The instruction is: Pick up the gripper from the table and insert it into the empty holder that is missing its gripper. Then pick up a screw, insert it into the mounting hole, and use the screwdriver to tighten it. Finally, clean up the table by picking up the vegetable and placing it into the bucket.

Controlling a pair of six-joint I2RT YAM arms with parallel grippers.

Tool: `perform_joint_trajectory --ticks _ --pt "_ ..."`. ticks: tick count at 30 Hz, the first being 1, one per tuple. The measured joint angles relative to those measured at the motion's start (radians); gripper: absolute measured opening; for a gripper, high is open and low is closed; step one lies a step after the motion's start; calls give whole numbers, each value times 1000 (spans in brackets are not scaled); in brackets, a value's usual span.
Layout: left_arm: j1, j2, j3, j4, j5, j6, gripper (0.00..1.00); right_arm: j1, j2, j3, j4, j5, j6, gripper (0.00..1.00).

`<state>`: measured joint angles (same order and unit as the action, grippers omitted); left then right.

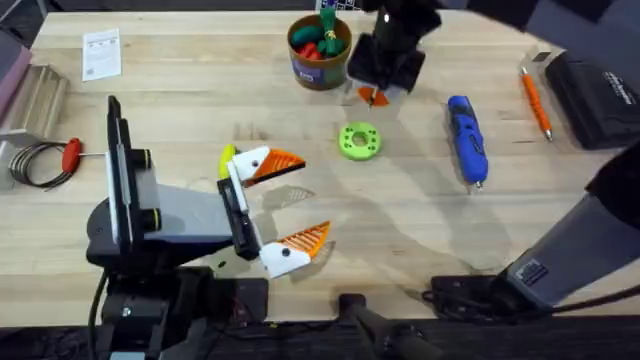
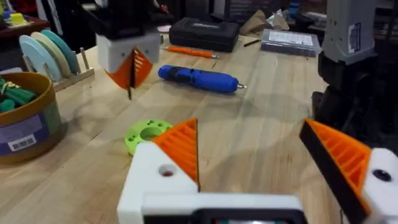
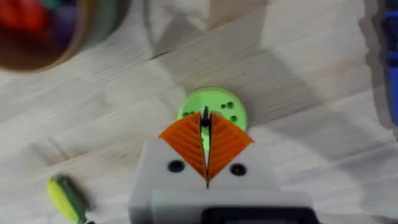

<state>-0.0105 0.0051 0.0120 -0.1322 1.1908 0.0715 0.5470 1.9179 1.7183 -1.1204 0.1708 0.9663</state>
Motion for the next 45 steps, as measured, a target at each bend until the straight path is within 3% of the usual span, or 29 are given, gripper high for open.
perform_joint_trajectory --ticks 10,18,24,30,45 --pt "0 0 0 0 0 0 986 74 -114 206 -69 -32 -384 7" --pt "0 0 0 0 0 0 986 81 -223 237 -210 -152 -663 6" --pt "0 0 0 0 0 0 986 105 -233 267 -329 -183 -745 6" --pt "0 0 0 0 1 0 985 139 -229 337 -349 -204 -808 6" --pt "0 0 0 0 2 0 985 353 -117 400 -291 -277 -1059 6"
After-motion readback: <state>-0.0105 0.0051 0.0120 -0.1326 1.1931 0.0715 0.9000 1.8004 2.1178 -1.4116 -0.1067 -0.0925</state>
